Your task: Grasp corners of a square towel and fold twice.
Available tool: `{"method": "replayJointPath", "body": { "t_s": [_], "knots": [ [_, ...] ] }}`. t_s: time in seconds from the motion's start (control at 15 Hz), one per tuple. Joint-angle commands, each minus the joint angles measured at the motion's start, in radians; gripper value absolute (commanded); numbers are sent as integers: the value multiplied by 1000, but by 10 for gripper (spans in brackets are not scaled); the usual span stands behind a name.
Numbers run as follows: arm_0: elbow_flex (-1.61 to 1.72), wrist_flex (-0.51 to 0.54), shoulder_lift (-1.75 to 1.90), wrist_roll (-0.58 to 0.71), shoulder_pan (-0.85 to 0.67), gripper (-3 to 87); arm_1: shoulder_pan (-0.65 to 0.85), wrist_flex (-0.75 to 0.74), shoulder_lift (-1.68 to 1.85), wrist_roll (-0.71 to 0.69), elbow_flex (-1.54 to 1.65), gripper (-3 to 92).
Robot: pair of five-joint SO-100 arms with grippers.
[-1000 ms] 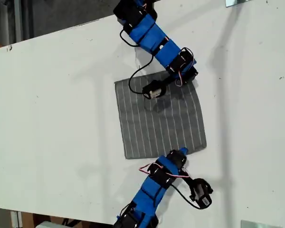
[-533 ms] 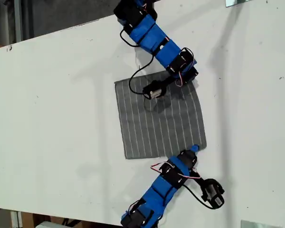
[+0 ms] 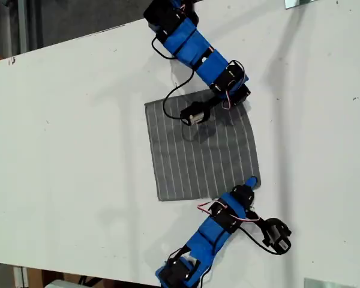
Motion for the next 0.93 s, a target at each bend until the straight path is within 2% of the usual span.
{"method": "replayJointPath", "body": {
  "t_s": [0.0, 0.33, 0.4, 0.47, 0.53, 0.6, 0.73, 0.87],
  "knots": [
    [-41, -17, 12, -86, -25, 266, -26, -6, 3, 14, -3, -1],
    [-37, -133, -52, -325, -46, 250, -31, -2, 6, 15, -3, -1],
    [-37, -150, -61, -357, -41, 224, -32, -2, 6, 17, -3, -1],
    [-31, -152, -64, -390, -35, 162, -34, -2, 5, 17, -3, -1],
    [-18, -144, -61, -426, -29, 33, -37, -3, 5, 17, -3, -1],
    [-12, -129, -58, -456, -21, -2, -41, -3, 6, 20, -3, -1],
    [-46, -74, -61, -457, -8, -2, -52, 8, 23, 32, -11, -1],
    [-189, 153, -43, -422, 2, -3, -58, 87, 52, 37, -95, -1]
  ]
}}
